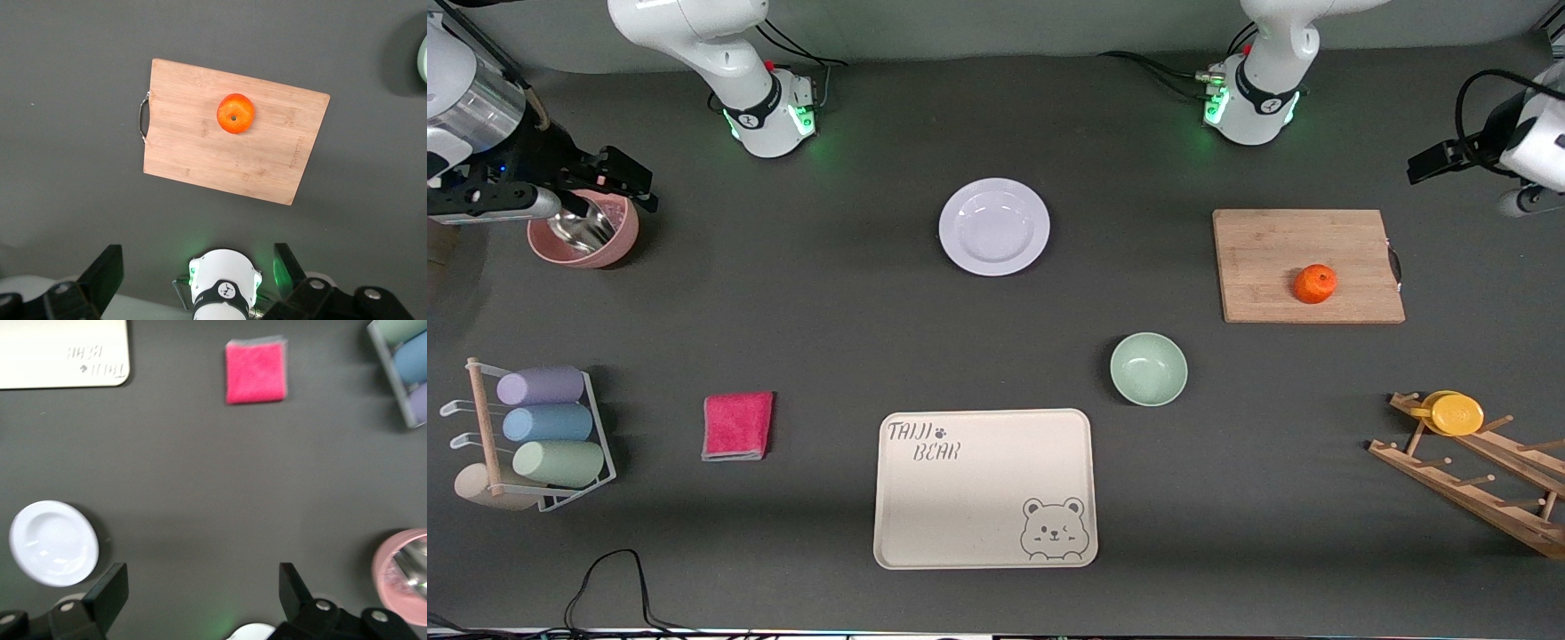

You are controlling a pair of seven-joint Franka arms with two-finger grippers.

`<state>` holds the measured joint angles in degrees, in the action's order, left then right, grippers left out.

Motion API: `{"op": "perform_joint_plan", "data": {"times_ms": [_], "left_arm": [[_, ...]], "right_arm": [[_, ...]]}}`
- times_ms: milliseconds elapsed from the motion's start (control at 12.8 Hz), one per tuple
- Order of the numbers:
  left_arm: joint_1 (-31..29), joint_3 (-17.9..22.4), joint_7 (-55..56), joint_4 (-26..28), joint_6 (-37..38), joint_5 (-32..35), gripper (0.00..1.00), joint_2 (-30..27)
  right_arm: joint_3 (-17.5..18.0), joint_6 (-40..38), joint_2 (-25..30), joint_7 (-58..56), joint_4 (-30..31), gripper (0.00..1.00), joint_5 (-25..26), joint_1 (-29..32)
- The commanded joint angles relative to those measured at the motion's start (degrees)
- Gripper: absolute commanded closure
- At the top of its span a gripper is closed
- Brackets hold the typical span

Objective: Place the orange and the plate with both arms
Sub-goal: 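Grasp the orange with the left gripper while the right gripper grips the plate rim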

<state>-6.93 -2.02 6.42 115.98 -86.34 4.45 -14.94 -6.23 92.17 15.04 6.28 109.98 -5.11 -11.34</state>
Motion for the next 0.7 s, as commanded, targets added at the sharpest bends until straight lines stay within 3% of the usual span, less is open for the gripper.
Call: {"op": "perform_joint_plan", "data": {"times_ms": [0,156,389,623], "left_arm": [[-0.5,-0.3,-1.1,6.5,-5.7,0.0,0.0,-2.0],[-0.5,-0.1,-1.2,12.0,-11.5,0.0,0.0,-2.0],[-0.5,0.0,-1.2,19.6,-20.6,0.0,0.0,-1.7],[-0.5,0.1,-1.1,28.4,-31.4,0.0,0.0,-1.2]], "right_arm": [[-2.9,3.8,5.1,-0.9,9.3,0.0,-6.7,-0.4],[-3.3,6.1,6.2,-5.3,14.0,0.0,-9.1,-0.4],[-6.6,9.7,5.9,-18.2,21.9,0.0,-19.1,-0.3],[-7.2,14.9,5.4,-23.0,30.3,0.0,-28.5,-0.3]]}}
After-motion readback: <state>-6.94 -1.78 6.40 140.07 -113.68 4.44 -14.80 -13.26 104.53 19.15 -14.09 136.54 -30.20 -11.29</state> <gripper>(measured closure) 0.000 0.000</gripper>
